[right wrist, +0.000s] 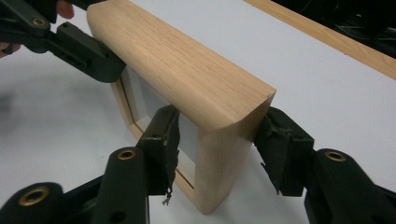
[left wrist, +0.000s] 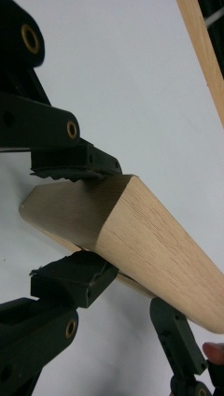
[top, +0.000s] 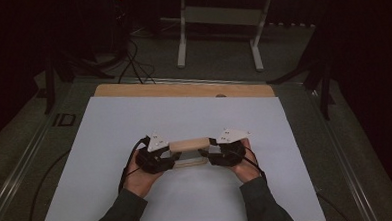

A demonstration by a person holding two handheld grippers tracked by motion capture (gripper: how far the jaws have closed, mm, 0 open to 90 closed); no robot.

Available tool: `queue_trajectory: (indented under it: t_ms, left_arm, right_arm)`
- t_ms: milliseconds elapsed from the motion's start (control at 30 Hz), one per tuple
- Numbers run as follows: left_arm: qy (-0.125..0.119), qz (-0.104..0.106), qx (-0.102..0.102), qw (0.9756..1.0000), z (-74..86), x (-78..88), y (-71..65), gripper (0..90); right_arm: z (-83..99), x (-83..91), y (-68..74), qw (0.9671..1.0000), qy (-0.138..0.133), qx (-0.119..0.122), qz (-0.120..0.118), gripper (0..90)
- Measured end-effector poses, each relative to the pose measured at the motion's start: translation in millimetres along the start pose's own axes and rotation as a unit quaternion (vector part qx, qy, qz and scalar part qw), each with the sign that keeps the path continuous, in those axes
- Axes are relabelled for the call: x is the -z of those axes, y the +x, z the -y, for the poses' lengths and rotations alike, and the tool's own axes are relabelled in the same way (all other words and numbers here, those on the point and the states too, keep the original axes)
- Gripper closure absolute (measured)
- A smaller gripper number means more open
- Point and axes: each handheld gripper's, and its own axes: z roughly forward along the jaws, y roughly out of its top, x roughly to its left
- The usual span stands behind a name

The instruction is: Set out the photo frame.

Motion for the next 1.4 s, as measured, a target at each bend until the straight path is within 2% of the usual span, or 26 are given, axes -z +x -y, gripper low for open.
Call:
queue_trajectory:
  t_ms: [300, 467, 767, 933, 1400]
  left_arm:
    - [0.000, -0.002, 0.000, 1.0000, 0.1, 0.4, 1.6, 51.7]
    - [-0.001, -0.002, 0.000, 1.0000, 0.4, 0.9, 1.9, 51.8]
    - [-0.002, 0.001, -0.002, 1.0000, 1.0, 4.1, 5.1, 51.7]
    - [-0.006, 0.005, 0.005, 1.0000, 2.8, 6.2, 10.5, 52.9]
    - [-0.013, 0.003, 0.006, 0.9999, 2.8, 5.1, 15.8, 53.4]
  right_arm:
    - [-2.4, -6.6, -2.5, 0.9997, -0.004, -0.002, -0.022, 44.5]
    - [-6.6, -11.8, -0.9, 0.9997, -0.002, 0.000, -0.024, 42.6]
    - [-5.2, -9.1, -0.7, 0.9996, -0.001, 0.003, -0.028, 47.5]
    - [-4.3, -7.0, 1.2, 0.9996, -0.001, 0.006, -0.028, 50.9]
    - [-9.1, -8.5, 3.0, 0.9998, 0.010, 0.006, -0.016, 51.5]
